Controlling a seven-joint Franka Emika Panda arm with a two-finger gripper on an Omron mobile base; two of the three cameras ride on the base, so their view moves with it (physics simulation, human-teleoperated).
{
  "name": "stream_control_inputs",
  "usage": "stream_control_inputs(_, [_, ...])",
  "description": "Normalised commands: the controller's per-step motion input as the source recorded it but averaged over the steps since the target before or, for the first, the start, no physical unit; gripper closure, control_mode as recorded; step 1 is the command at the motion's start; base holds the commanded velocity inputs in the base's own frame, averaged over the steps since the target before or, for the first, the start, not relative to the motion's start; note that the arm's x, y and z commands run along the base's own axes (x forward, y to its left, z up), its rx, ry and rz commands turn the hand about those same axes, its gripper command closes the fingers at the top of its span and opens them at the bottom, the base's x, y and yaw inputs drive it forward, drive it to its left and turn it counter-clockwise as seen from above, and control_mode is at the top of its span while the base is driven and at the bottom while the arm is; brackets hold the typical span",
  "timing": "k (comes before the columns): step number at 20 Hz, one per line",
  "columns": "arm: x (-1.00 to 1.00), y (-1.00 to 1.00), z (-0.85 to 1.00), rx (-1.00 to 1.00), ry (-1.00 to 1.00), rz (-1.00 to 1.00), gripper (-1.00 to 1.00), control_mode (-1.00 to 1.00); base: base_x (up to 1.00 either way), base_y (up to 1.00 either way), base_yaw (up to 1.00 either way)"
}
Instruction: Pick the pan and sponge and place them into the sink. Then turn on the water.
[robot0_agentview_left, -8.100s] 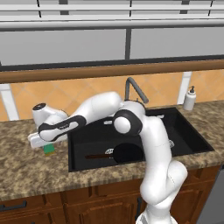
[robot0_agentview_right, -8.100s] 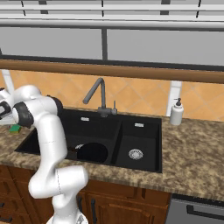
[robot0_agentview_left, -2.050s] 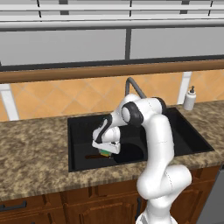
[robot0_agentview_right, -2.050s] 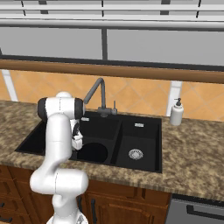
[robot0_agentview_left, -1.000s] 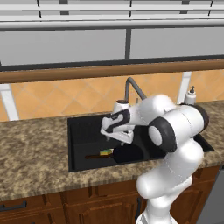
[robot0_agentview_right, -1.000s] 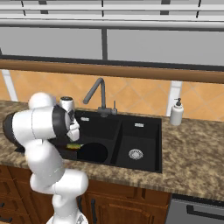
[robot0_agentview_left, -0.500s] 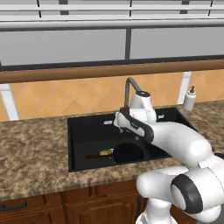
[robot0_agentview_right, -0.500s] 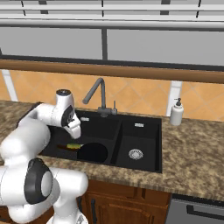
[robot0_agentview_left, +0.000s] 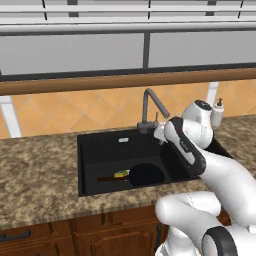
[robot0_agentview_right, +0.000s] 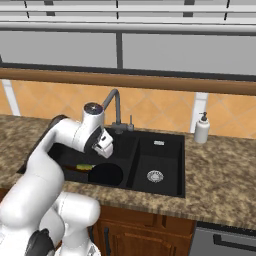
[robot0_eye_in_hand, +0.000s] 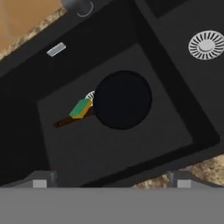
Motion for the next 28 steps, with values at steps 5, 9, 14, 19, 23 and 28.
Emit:
stream_control_inputs(5, [0.1, -0.77, 0.0, 0.13, 0.0, 0.08, -1.0, -1.0, 0.0, 0.0, 0.0])
stream_control_inputs(9, [0.5, -0.27, -0.02, 0.19, 0.0, 0.0, -1.0, -1.0, 0.0, 0.0, 0.0])
stream_control_inputs(14, [0.52, -0.01, -0.07, 0.08, 0.0, 0.0, -1.0, -1.0, 0.0, 0.0, 0.0])
stream_control_inputs(19, [0.47, -0.12, -0.08, 0.02, 0.0, 0.0, -1.0, -1.0, 0.0, 0.0, 0.0])
stream_control_inputs(23, [0.22, -0.36, -0.01, 0.0, 0.0, 0.0, -1.0, -1.0, 0.0, 0.0, 0.0])
stream_control_inputs(28, [0.16, -0.28, -0.22, 0.0, -0.04, 0.0, -1.0, -1.0, 0.0, 0.0, 0.0])
